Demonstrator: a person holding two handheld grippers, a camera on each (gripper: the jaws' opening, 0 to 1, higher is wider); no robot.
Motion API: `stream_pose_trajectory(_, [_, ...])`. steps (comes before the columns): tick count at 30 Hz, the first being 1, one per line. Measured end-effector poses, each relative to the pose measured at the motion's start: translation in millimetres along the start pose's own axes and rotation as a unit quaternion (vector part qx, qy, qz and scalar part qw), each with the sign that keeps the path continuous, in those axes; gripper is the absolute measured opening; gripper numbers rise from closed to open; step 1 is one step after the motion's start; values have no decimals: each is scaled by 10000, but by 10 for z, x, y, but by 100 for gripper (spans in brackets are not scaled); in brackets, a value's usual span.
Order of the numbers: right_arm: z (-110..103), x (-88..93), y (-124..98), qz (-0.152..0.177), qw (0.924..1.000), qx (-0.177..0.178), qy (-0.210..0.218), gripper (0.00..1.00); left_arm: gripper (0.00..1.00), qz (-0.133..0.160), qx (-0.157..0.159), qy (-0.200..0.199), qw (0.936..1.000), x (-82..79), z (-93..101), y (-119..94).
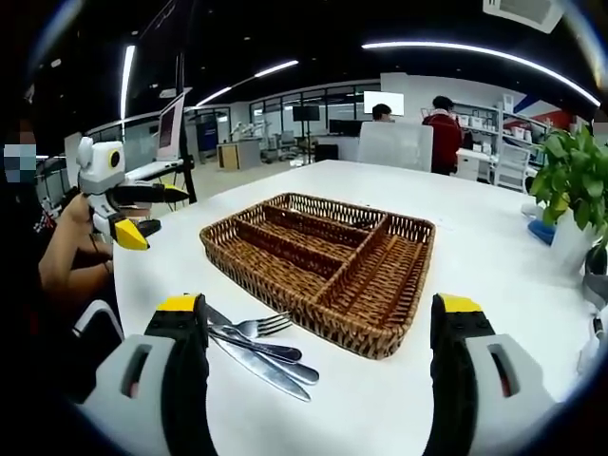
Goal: Arrange the knives, forks, and spoons in their matching storage slots by inserting each utensil handle-first until every utensil is classified and aligned in the correct compartment
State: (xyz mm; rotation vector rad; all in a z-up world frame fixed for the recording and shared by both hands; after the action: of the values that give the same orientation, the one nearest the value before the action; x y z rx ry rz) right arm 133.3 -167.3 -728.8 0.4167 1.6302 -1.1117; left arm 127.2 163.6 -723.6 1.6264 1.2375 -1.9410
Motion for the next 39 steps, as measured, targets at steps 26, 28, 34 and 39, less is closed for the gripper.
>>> stream_pose_trajectory(26, [6,107,59,-124,9999,11,-18,99,79,-405,1225,665,9894,634,498,255])
stream_pose_trajectory(28, [6,120,61,-143,9999,9,-15,99,74,-423,1366,735,9870,670,519,274])
stream_pose_trajectory(34, [2,145,71,-180,9998,-9,-14,98,62,-443,1458,902,9842,724,561,306])
stream_pose_trajectory(39, [-12,158,82,-208,9998,-25,-26,98,51,-513,1499,1117,9810,767,588,330])
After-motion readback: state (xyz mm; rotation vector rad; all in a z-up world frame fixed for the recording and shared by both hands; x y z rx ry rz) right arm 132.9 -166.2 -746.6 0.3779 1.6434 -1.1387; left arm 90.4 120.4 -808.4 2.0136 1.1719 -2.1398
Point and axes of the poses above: the point that each gripper's makers call its tool centre point, and the gripper's own axes: y roughly forward along the fingers, z roughly to its right, x roughly out of its underside, the point moved 10 cm from there along -y, roughly backward along the fingers, and after that the axes turned 4 degrees about -z, right-handed, at the moved point
